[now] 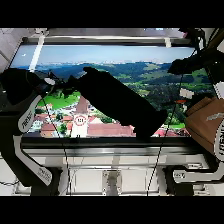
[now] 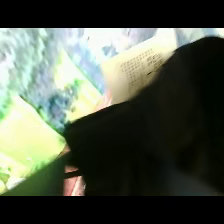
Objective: Fold the clothes and pants, and hang the long-sleeved shirts on hangers.
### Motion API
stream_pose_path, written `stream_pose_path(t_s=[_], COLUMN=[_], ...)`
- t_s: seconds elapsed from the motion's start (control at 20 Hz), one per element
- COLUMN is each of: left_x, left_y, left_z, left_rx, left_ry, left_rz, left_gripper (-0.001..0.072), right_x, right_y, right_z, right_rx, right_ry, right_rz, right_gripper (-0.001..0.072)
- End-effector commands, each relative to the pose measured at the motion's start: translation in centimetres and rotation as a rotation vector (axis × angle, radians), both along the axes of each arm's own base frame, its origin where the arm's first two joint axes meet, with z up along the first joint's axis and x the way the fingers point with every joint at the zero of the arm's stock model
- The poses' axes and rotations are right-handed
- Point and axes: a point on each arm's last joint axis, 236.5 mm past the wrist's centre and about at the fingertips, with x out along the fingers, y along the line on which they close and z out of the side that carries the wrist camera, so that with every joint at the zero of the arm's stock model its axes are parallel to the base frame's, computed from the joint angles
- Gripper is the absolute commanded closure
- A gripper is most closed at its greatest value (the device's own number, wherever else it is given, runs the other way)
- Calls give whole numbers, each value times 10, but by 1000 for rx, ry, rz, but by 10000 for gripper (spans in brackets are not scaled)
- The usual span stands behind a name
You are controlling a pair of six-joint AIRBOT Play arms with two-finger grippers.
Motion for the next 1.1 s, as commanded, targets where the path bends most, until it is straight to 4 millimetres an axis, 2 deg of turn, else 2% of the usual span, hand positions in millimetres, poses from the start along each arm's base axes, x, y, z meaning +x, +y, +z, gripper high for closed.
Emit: stream_pose_path(t_s=[0.0,0.1,0.2,0.25,0.35,0.45,0.5,0.6,0.75,0.9,1.0,1.05], left_x=[4,8,10,8,-5,-27,-40,-66,-98,-104,-104,-104], left_y=[-10,-2,22,37,73,112,130,150,156,152,152,152], left_z=[1,18,51,70,109,142,157,174,170,169,169,169], left_rx=[-4,30,93,120,227,361,416,448,479,483,482,482], left_ry=[-19,-66,-138,-164,-202,-209,-204,-167,-67,-48,-48,-48], left_rz=[8,-14,-37,-38,-62,-89,-93,-102,-165,-187,-187,-187], left_gripper=[680,691,691,691,691,691,691,691,691,691,691,691], right_x=[-2,-17,-44,-45,-51,-68,-79,-95,-98,-92,-96,-98], right_y=[0,-9,-30,-34,-36,-40,-36,-17,39,92,115,127], right_z=[-2,-12,-26,-25,-29,-48,-62,-91,-131,-166,-194,-206], right_rx=[-2,-47,-142,-120,-71,-50,-36,40,235,328,298,289], right_ry=[13,85,204,204,222,301,346,420,439,373,360,365], right_rz=[4,10,12,-9,-31,-59,-53,-32,10,50,82,92], right_gripper=[368,375,375,375,375,374,375,374,362,361,360,293])
